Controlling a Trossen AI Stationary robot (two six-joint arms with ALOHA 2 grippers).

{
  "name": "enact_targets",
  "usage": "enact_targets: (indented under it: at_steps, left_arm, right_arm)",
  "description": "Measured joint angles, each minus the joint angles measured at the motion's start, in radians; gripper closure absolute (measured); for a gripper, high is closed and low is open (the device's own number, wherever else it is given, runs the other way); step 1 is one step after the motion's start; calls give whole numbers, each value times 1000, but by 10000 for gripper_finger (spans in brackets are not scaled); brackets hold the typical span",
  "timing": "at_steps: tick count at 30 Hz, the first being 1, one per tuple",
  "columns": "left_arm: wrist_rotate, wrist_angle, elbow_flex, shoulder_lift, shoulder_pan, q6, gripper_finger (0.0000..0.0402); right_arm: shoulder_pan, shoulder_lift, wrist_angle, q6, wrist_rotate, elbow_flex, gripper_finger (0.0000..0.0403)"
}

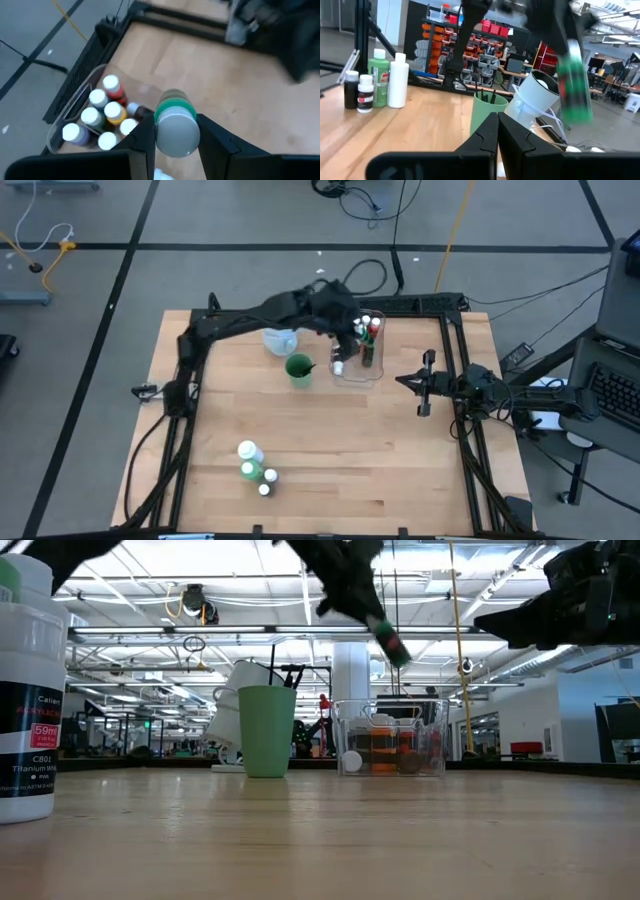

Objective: Pick & Place Paint Supplies
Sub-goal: Put the green paint bottle into the transparent bin

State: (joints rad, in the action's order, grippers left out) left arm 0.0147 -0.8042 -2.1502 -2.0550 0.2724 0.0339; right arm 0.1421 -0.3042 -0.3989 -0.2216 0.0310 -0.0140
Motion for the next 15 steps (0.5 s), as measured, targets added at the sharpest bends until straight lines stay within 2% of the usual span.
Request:
enact_targets:
  at_steps: [8,15]
  left_arm:
    - [2,-23,0,-110,48,-63,301]
    - [4,-54,0,-155,20,-162,301]
  right_arm:
    - [0,0,-8,-45,-1,0,401]
    - [0,0,-16,-45,0,0,401]
